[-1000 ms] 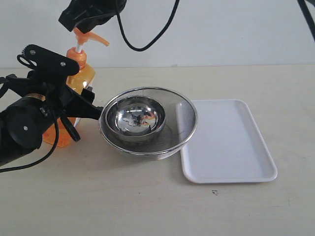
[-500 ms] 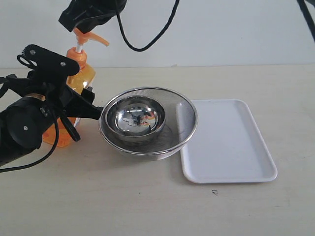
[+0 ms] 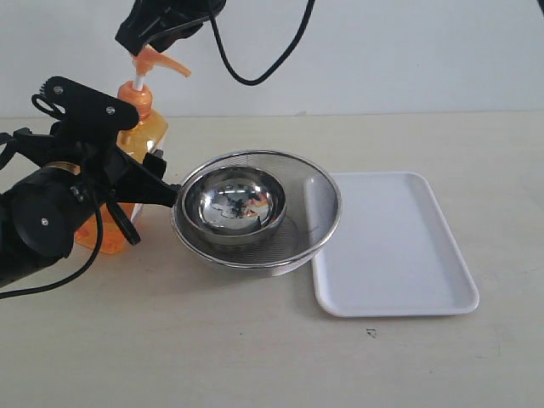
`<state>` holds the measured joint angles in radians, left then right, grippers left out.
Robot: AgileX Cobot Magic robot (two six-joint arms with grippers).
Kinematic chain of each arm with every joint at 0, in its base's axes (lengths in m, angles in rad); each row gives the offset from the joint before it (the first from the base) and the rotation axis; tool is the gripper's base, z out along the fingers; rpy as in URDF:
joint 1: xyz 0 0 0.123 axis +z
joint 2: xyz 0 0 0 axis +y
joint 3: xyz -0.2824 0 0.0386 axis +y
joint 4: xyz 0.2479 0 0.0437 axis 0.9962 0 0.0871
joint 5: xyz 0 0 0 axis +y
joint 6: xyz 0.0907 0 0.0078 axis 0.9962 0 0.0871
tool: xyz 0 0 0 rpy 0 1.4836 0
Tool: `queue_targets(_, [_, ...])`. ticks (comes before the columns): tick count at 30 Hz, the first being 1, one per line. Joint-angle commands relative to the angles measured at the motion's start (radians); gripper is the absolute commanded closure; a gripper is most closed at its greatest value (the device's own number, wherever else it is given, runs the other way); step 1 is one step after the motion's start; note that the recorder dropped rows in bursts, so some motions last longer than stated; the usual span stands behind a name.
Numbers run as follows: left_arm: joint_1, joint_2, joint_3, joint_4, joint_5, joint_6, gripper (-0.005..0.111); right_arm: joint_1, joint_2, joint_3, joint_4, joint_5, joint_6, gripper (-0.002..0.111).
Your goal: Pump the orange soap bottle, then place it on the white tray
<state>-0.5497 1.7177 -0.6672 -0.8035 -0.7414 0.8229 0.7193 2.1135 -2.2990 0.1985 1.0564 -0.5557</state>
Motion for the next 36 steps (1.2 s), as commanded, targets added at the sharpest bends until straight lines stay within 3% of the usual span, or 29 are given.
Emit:
queue_targets(1, [-0.008, 0.002, 0.003, -0.01, 0.055, -0.026, 0.102, -0.001, -0.022, 0.003, -0.014, -0.009, 0.001, 0.109])
queue_targets(11, [-0.008, 0.002, 0.003, -0.01, 0.059, -0.026, 0.102, -0.001, -0.04, 0.003, -0.012, -0.056, 0.001, 0.109])
queue_targets(36, [-0.008, 0.002, 0.003, -0.01, 0.059, -0.026, 0.102, 0.003, 0.012, 0.003, 0.096, 0.043, -0.007, 0.109])
